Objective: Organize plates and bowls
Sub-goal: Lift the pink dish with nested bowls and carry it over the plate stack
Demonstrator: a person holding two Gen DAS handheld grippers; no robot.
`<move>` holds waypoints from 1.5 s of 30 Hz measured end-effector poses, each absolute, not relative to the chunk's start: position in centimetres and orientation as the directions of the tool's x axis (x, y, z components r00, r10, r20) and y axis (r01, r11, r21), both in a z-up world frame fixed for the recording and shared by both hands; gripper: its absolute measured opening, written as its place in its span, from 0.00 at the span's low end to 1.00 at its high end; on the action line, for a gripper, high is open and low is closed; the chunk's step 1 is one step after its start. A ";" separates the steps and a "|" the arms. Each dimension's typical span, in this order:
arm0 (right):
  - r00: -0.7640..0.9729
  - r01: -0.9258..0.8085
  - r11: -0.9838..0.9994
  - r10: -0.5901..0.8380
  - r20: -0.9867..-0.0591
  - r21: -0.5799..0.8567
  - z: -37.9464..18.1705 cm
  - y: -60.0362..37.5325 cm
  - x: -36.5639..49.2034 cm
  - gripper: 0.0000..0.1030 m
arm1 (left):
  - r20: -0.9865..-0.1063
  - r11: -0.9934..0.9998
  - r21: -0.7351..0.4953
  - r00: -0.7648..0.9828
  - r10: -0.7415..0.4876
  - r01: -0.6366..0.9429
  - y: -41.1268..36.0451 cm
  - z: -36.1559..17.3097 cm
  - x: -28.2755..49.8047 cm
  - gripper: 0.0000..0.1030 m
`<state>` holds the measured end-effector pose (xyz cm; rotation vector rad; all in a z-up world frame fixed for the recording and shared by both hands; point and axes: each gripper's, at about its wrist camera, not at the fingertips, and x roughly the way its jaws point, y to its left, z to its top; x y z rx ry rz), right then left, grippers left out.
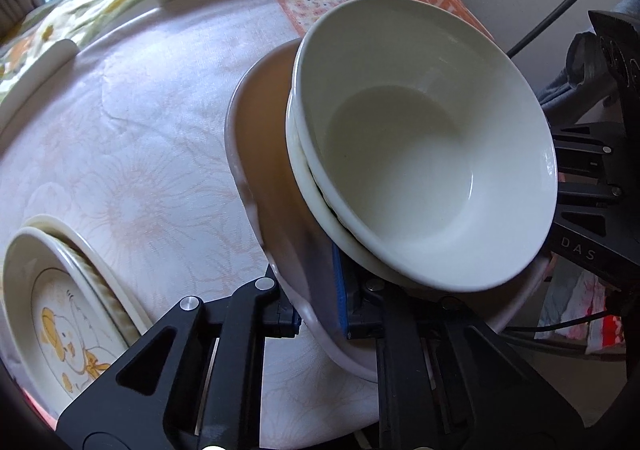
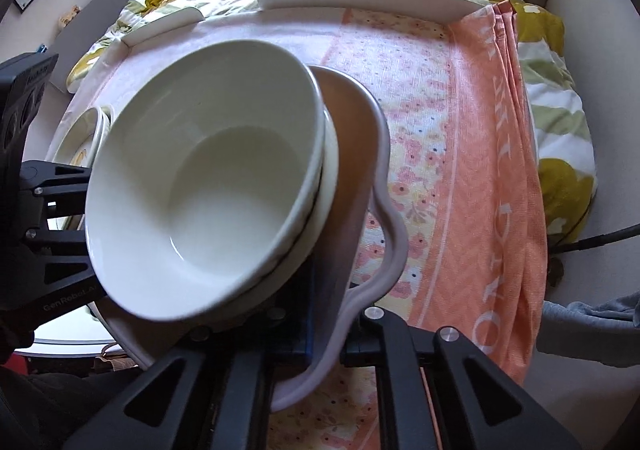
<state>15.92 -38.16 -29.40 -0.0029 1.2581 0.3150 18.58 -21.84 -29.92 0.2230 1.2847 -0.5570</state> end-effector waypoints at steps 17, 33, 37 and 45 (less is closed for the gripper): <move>0.358 -0.305 0.941 0.257 -0.898 0.147 -21.1 -32.9 16.4 0.08 | -0.905 0.897 -0.140 0.314 -0.288 0.420 -14.3 -20.9 17.6 0.10; 0.341 -0.332 0.923 0.309 -0.888 0.194 -21.1 -18.8 15.3 0.08 | -0.923 0.930 -0.099 0.317 -0.219 0.354 -0.9 -21.3 16.4 0.10; 0.328 -0.298 0.932 0.304 -0.894 0.207 -22.5 -16.5 15.1 0.08 | -0.930 0.922 -0.099 0.294 -0.219 0.374 1.3 -22.7 16.5 0.10; 0.297 -0.184 0.950 0.299 -0.907 0.253 -25.6 -14.5 15.3 0.08 | -0.942 0.908 -0.121 0.244 -0.232 0.401 3.2 -25.8 17.1 0.10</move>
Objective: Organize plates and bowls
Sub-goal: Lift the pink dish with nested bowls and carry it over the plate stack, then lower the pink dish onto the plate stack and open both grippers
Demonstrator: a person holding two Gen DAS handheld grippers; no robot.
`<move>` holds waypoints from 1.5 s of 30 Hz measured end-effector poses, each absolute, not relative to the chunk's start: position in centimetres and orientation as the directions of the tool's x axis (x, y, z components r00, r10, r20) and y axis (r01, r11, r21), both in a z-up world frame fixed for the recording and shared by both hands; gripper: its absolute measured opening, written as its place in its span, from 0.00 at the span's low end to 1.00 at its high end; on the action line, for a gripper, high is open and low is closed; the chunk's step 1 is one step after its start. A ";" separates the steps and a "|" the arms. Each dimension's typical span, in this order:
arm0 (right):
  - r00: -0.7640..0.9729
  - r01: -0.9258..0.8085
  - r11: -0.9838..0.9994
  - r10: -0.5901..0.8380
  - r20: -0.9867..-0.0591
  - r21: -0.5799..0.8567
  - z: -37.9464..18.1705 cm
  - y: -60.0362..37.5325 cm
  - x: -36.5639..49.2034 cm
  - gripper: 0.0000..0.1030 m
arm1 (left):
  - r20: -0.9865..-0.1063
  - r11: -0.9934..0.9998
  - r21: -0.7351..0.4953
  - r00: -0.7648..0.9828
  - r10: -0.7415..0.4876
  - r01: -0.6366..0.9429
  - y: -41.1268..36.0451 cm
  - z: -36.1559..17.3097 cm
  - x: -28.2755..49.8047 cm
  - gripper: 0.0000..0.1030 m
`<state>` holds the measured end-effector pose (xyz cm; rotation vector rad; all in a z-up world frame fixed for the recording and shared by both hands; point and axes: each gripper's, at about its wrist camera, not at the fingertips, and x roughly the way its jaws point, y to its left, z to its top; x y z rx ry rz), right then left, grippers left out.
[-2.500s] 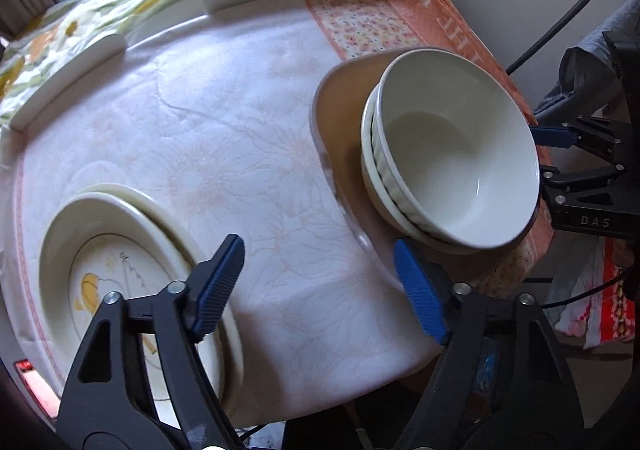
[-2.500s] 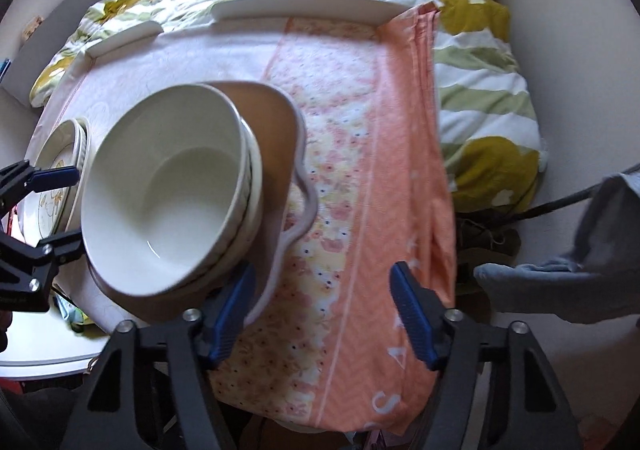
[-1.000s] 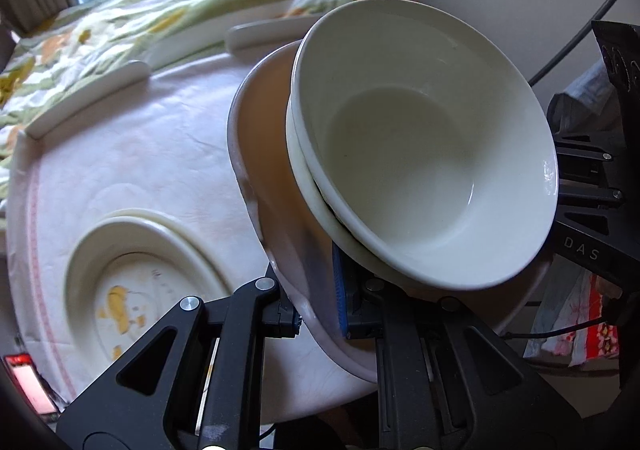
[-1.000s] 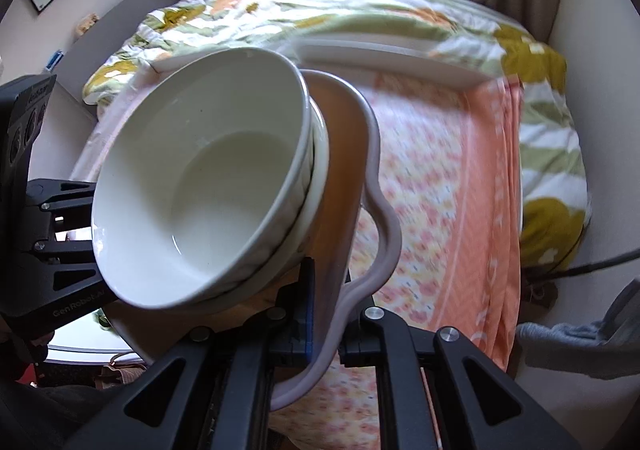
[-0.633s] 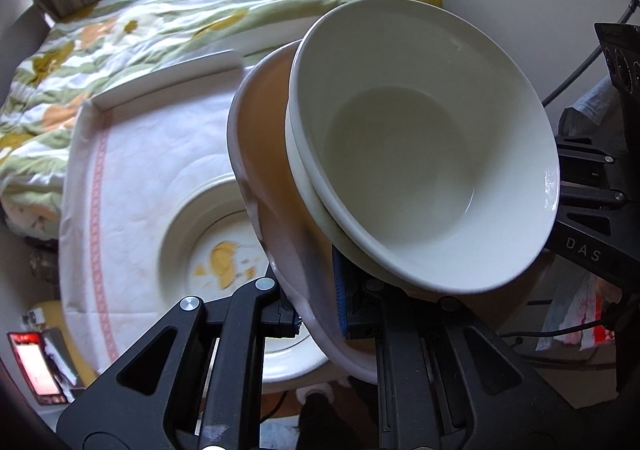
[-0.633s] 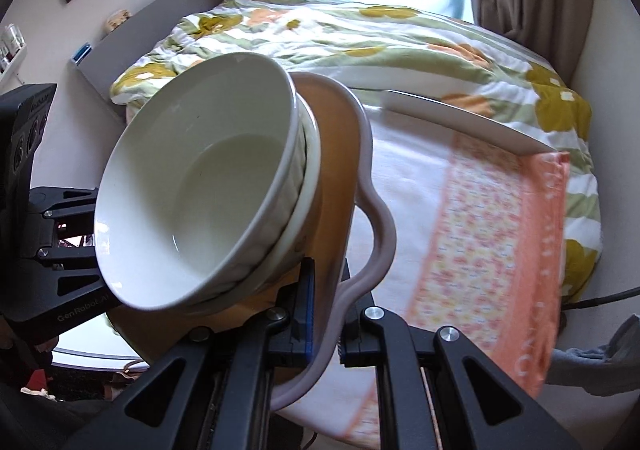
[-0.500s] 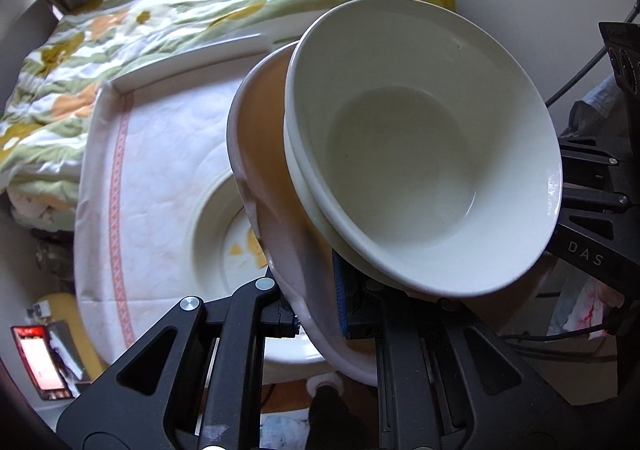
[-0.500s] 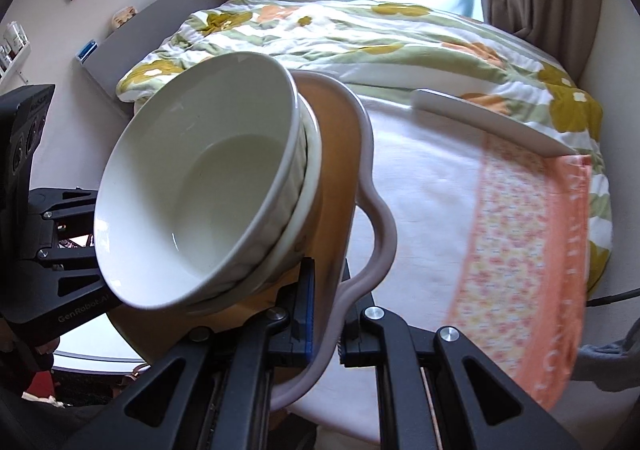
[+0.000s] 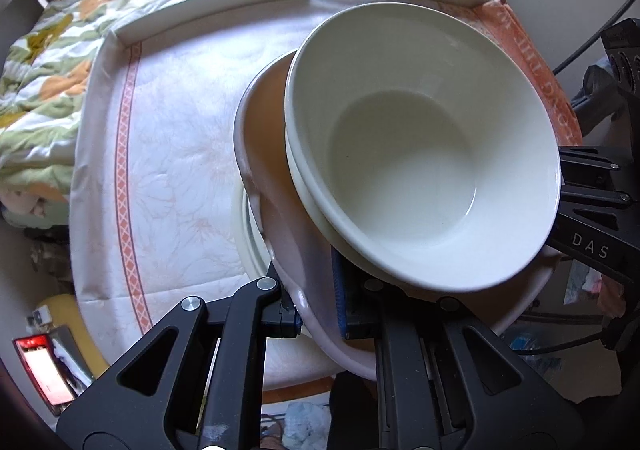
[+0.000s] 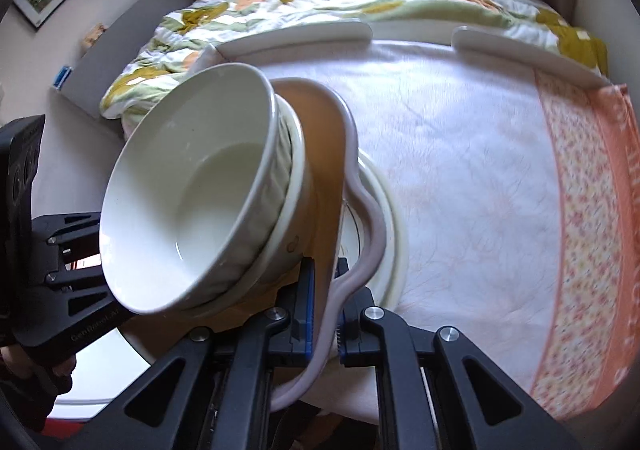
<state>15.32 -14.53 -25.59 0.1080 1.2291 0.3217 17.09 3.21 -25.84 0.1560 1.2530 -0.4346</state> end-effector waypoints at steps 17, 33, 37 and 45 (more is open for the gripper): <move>0.291 -0.099 0.973 0.229 -0.929 0.209 -27.9 -13.7 14.9 0.08 | -0.938 0.907 -0.130 0.248 -0.244 0.400 3.8 -27.3 18.1 0.09; 0.298 -0.040 0.977 0.213 -0.930 0.211 -25.7 -14.8 14.1 0.09 | -0.957 0.911 -0.090 0.219 -0.191 0.403 3.6 -25.9 17.4 0.11; 0.309 -0.040 0.975 0.220 -0.925 0.219 -25.0 -15.0 13.7 0.09 | -0.952 0.914 -0.048 0.257 -0.164 0.403 3.8 -24.5 17.1 0.11; 0.371 -0.017 0.974 0.214 -0.904 0.224 -22.4 -16.1 12.0 0.09 | -0.940 0.918 -0.055 0.289 -0.180 0.392 5.0 -21.4 15.3 0.11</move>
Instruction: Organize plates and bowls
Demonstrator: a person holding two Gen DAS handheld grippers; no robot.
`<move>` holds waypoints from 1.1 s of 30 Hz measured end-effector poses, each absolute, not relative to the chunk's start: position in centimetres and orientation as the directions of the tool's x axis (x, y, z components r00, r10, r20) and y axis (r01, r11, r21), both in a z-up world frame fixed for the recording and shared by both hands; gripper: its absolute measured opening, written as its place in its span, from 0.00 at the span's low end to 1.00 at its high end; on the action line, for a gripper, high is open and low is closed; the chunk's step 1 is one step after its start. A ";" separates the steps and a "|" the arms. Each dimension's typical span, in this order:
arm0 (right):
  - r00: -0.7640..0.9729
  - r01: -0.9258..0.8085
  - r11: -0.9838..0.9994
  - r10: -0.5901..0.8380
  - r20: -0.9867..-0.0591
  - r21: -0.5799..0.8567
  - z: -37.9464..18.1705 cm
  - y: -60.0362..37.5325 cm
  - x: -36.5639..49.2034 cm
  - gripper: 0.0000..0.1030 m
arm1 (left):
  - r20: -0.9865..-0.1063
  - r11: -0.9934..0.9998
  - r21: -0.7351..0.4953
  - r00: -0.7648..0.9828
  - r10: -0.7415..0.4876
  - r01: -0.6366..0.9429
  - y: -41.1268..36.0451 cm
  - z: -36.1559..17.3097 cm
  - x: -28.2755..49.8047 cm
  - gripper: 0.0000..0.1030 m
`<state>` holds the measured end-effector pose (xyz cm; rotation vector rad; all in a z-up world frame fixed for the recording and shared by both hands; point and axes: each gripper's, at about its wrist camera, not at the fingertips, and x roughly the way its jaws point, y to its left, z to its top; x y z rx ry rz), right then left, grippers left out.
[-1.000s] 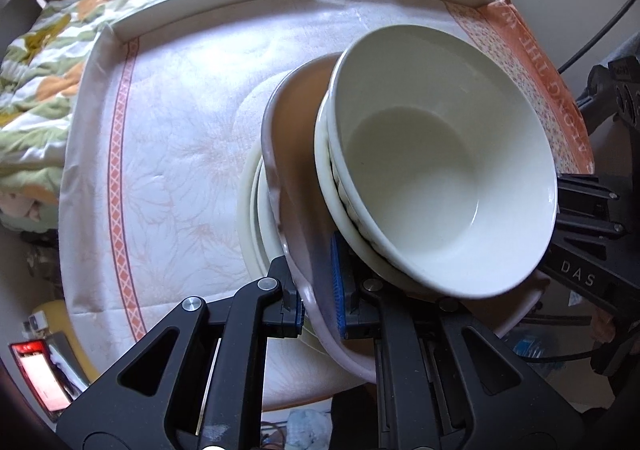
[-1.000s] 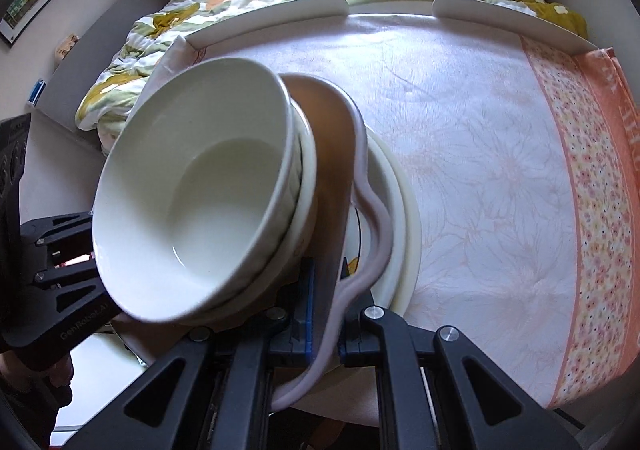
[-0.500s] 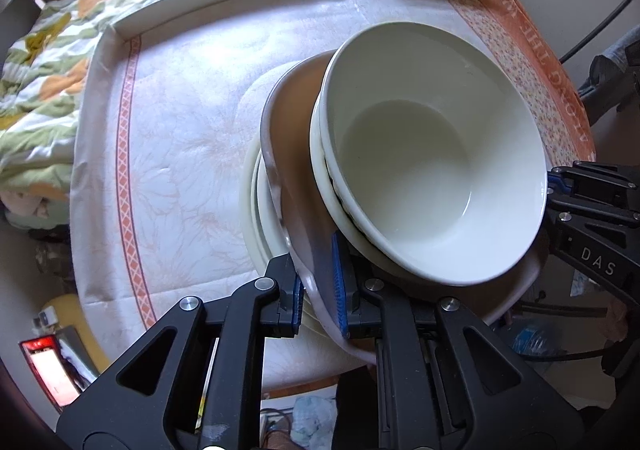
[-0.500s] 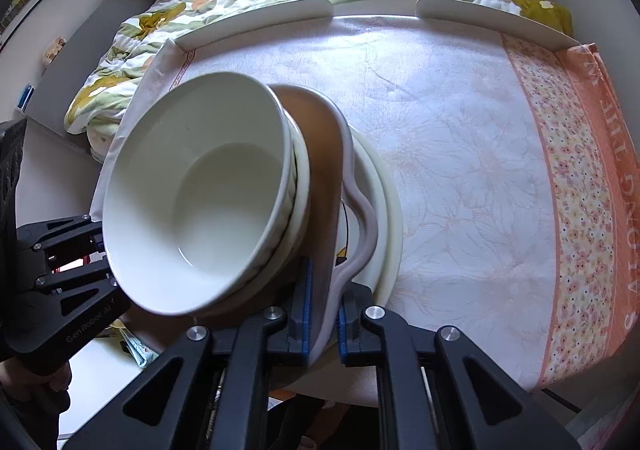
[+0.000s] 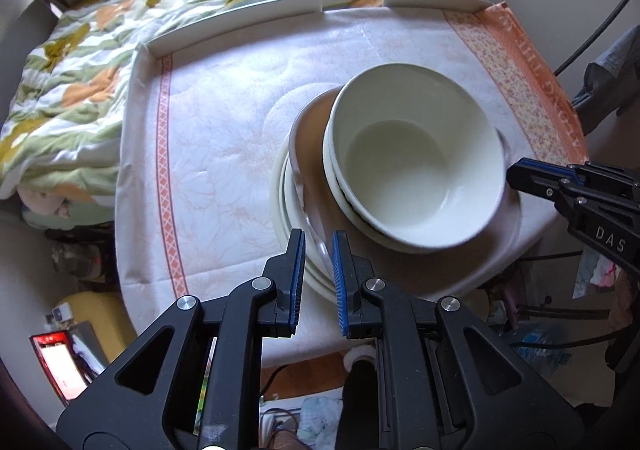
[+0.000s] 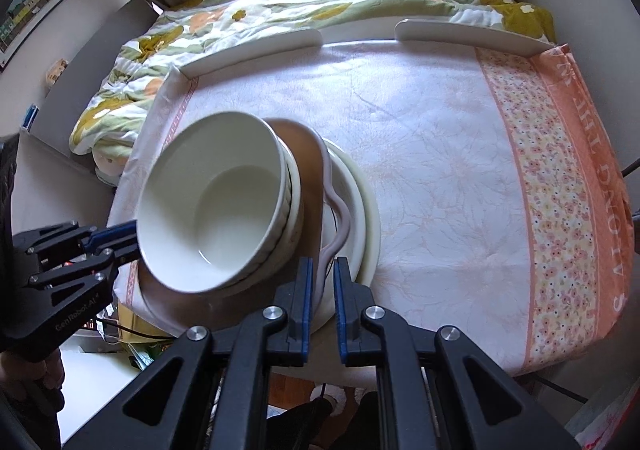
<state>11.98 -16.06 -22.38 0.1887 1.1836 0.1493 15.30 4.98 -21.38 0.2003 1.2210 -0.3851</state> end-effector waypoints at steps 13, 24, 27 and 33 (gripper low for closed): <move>0.655 -0.067 0.984 0.169 -0.736 0.166 -9.4 -17.7 4.6 0.21 | -0.699 0.935 -0.129 0.638 -0.323 0.331 5.9 -5.0 6.9 0.42; 0.847 -0.044 0.996 0.079 -0.526 0.080 -0.4 -19.9 -0.3 0.99 | -0.481 0.963 -0.121 0.835 -0.269 0.241 5.9 0.4 2.6 1.00; 0.870 -0.008 0.998 0.034 -0.491 0.056 0.2 -20.3 -1.2 0.99 | -0.457 0.967 -0.120 0.853 -0.253 0.223 6.0 0.2 1.7 1.00; 0.875 0.021 0.999 0.000 -0.484 0.038 -0.7 -20.6 -1.7 0.99 | -0.423 0.977 -0.069 0.881 -0.211 0.201 6.0 -0.1 0.2 1.00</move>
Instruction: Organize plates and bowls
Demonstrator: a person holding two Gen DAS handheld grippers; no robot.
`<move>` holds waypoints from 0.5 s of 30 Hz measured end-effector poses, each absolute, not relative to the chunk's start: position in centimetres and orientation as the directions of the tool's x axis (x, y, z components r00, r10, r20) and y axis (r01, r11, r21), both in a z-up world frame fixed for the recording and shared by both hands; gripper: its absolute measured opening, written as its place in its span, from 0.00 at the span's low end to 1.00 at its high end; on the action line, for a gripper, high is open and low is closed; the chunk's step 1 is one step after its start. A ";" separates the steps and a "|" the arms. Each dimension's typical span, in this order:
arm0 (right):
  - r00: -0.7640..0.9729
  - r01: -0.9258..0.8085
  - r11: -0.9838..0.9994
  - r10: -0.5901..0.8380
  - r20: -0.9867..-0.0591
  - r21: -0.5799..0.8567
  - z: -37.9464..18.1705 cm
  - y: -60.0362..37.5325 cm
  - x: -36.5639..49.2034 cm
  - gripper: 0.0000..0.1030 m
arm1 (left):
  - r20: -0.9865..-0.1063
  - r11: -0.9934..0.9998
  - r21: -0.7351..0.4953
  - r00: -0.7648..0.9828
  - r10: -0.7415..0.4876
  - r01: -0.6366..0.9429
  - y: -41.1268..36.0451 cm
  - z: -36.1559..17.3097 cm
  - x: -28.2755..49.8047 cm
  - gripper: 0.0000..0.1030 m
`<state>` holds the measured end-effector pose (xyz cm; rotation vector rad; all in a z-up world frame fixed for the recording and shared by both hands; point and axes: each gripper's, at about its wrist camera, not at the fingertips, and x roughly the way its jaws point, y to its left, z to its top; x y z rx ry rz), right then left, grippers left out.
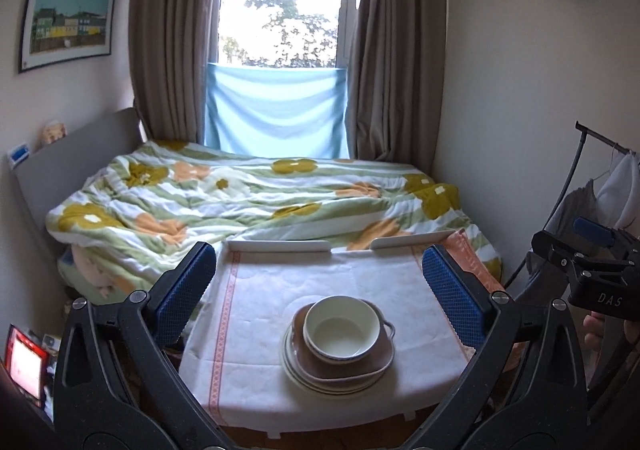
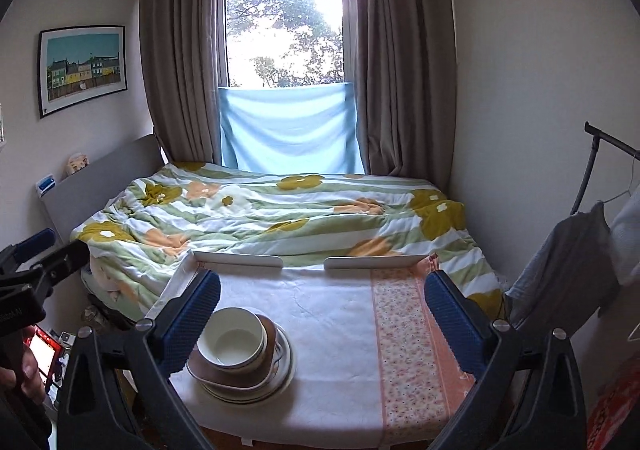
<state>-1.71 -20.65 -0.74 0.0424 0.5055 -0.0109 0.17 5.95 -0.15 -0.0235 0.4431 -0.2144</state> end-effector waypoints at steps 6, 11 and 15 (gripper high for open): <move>0.883 0.019 0.999 0.001 -0.470 0.038 -0.4 -20.5 -2.0 0.99 | -0.410 0.981 -0.034 0.893 -0.187 0.190 5.3 -0.2 -0.7 1.00; 0.886 0.026 0.999 -0.003 -0.464 0.043 -0.2 -20.5 -1.6 0.99 | -0.409 0.981 -0.020 0.894 -0.183 0.192 5.0 0.0 -0.7 1.00; 0.888 0.027 0.999 -0.004 -0.461 0.043 -0.1 -20.4 -1.3 0.99 | -0.406 0.981 -0.015 0.896 -0.181 0.191 4.9 0.1 -0.7 1.00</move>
